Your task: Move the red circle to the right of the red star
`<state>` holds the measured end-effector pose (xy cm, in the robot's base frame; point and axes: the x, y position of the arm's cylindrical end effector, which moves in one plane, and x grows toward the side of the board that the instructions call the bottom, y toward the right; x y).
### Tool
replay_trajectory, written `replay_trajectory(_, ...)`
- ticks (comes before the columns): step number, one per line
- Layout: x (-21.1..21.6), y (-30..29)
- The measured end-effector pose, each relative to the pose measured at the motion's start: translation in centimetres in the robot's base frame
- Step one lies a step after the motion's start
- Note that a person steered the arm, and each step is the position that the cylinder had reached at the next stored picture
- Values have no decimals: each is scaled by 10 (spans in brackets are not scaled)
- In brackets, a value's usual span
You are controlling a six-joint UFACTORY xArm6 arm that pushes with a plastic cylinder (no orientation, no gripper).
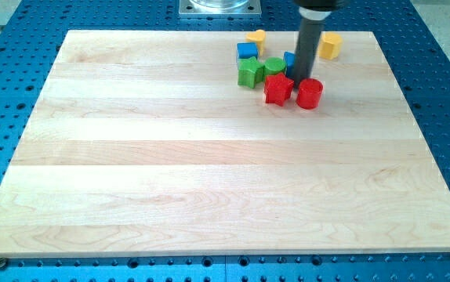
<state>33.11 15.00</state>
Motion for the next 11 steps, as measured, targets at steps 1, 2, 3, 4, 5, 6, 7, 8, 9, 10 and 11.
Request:
replay_trajectory(1, 37, 36)
replay_trajectory(2, 60, 26)
replay_trajectory(3, 57, -73)
replay_trajectory(4, 54, -107)
replay_trajectory(5, 55, -110)
replay_trajectory(6, 55, -115)
replay_trajectory(7, 86, -103)
replay_trajectory(8, 83, -15)
replay_trajectory(9, 58, 49)
replay_trajectory(10, 23, 29)
replay_trajectory(11, 10, -14)
